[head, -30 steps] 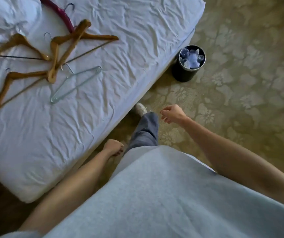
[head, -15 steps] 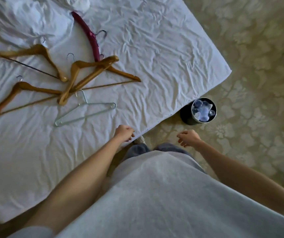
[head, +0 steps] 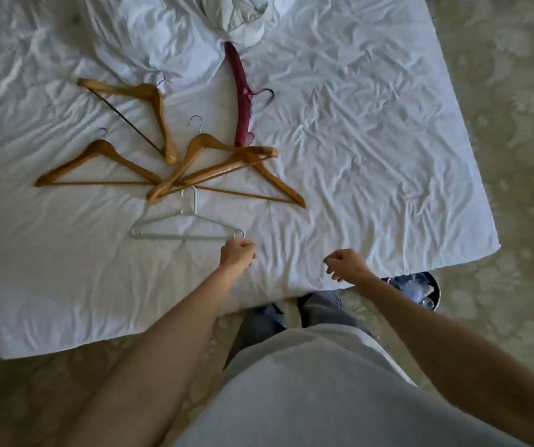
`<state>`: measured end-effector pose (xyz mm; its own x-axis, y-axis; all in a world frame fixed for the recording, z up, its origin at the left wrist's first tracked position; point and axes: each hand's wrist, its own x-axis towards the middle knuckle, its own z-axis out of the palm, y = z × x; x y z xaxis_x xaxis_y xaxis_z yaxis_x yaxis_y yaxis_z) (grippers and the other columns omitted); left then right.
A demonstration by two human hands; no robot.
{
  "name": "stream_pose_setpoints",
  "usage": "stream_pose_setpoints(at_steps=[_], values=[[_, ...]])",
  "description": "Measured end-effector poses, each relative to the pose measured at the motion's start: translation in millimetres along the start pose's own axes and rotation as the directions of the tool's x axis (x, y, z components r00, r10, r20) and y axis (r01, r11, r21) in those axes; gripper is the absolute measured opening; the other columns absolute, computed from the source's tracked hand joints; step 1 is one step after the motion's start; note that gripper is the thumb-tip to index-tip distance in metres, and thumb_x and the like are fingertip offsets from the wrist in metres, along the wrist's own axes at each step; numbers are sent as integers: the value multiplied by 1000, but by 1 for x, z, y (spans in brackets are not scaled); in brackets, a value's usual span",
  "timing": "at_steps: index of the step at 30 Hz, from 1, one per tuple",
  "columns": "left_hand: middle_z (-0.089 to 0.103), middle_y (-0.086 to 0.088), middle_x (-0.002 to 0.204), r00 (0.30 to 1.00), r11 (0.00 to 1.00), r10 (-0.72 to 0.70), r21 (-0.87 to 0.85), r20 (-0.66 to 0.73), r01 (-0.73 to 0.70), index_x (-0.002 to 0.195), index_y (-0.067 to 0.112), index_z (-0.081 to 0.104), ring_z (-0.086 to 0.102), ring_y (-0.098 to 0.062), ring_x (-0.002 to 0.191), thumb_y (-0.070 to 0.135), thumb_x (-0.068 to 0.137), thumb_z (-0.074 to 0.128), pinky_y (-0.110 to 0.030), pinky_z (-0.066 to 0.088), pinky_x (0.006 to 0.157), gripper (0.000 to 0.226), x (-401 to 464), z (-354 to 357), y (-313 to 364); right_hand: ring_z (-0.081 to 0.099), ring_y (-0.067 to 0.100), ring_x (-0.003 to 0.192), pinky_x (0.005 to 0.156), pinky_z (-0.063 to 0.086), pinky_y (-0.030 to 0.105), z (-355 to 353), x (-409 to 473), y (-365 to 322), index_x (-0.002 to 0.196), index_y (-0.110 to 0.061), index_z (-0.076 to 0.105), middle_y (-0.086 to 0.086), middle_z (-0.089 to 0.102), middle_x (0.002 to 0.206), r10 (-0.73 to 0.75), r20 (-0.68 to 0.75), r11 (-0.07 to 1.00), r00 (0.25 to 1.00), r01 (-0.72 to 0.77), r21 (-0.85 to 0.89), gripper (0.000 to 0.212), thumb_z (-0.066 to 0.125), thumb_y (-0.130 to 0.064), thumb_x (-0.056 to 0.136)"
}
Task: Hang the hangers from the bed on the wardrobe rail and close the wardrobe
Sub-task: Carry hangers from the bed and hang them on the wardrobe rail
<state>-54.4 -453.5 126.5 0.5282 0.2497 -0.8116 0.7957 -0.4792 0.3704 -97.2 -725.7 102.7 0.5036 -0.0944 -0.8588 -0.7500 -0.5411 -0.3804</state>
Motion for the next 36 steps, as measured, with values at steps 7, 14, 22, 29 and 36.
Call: stream_pose_setpoints(at_steps=[7, 14, 22, 29, 36], values=[[77, -16, 88, 984, 998, -30, -55, -173, 21, 81, 7, 75, 73, -32, 79, 22, 82, 50, -41, 63, 79, 29, 114, -30, 83, 65, 11, 56, 55, 53, 22, -18, 89, -114, 93, -11, 73, 3, 75, 77, -144, 4, 988, 990, 144, -54, 16, 60, -21, 91], [72, -20, 113, 958, 991, -58, -132, -282, 21, 114, -4, 70, 69, -35, 107, 14, 92, 54, -37, 56, 89, 33, 206, -43, 160, 71, 22, 74, 73, 61, 37, -9, 180, -161, 79, -24, 70, 3, 74, 79, -113, -28, 981, 993, 107, -160, 8, 62, -25, 82], [58, -20, 140, 912, 955, -248, -242, -328, 173, 138, -2, 53, 56, -34, 128, 31, 107, 41, -39, 44, 105, 47, 309, -39, 179, 63, 16, 93, 78, 50, 33, 18, 258, -192, 104, -21, 71, -3, 68, 97, -171, -186, 964, 968, 125, -237, 32, 73, -44, 82], [73, -13, 116, 905, 857, -368, -455, -212, 242, 123, 4, 64, 72, -29, 106, 44, 89, 66, -40, 60, 90, 53, 383, -40, 151, 64, 28, 102, 76, 51, 37, 56, 294, -193, 112, -25, 68, 1, 63, 110, -206, -99, 912, 973, 155, -379, 39, 76, -26, 74], [68, -17, 125, 914, 855, -248, -516, -320, 52, 127, -4, 62, 64, -32, 117, 29, 92, 66, -36, 51, 96, 49, 290, -51, 135, 60, 25, 71, 57, 42, 32, 37, 261, -186, 75, -22, 66, 0, 65, 74, -226, -61, 926, 972, 196, -323, 7, 66, -21, 82]])
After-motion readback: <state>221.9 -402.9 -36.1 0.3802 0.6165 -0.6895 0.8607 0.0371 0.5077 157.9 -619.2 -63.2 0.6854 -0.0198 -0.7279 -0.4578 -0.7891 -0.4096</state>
